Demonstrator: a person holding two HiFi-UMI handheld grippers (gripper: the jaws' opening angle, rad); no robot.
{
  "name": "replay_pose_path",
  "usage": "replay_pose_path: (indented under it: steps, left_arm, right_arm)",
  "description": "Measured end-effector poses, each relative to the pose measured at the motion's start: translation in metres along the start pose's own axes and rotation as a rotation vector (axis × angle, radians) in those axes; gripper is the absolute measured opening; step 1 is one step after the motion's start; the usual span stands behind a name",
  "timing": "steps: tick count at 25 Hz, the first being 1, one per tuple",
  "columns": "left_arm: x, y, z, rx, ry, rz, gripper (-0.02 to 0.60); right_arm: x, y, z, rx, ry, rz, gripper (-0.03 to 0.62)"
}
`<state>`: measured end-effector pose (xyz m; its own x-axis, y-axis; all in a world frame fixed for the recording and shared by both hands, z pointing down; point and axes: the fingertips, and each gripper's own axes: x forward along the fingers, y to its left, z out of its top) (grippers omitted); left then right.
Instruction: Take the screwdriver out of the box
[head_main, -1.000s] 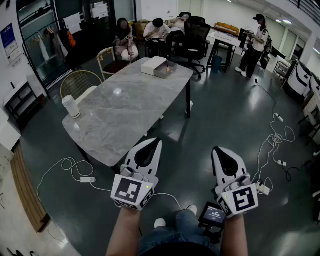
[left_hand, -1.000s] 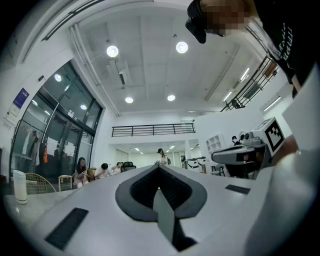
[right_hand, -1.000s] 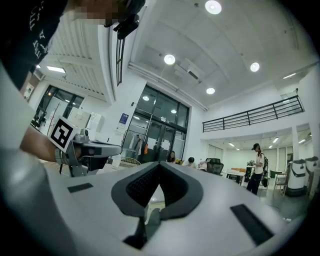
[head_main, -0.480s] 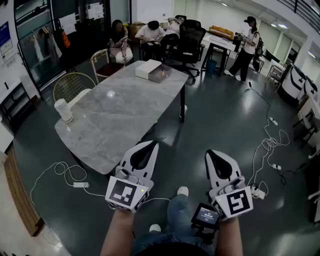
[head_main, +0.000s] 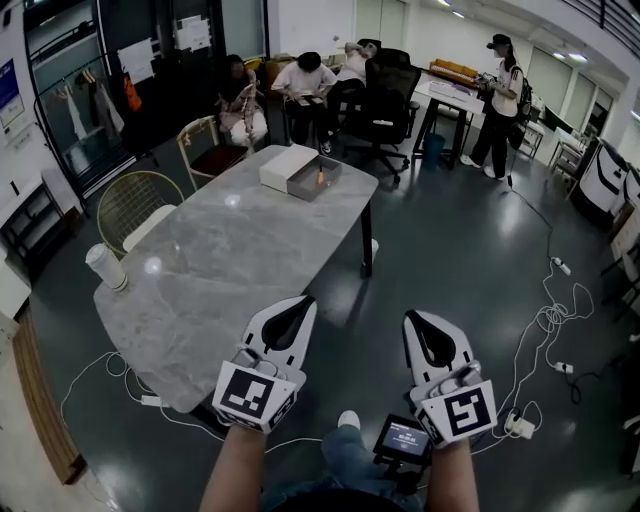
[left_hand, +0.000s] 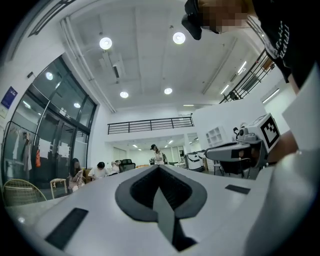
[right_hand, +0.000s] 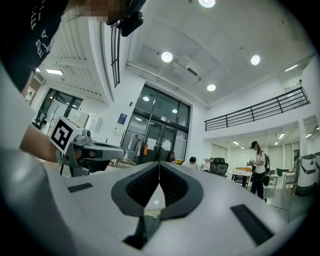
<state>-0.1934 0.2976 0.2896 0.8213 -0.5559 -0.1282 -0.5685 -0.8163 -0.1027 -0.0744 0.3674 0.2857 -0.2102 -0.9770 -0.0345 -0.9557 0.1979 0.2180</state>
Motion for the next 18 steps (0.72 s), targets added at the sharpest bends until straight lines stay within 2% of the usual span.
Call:
replay_pose_path:
  steps: [8, 18]
  left_arm:
    - [0.114, 0.031, -0.007, 0.018, 0.008, 0.064, 0.012]
    - [0.178, 0.070, -0.035, -0.013, 0.076, 0.105, 0.014]
  right_arm:
    - [0.080, -0.095, -0.018, 0.065, -0.014, 0.065, 0.026]
    - [0.139, -0.143, -0.041, 0.033, 0.012, 0.107, 0.026]
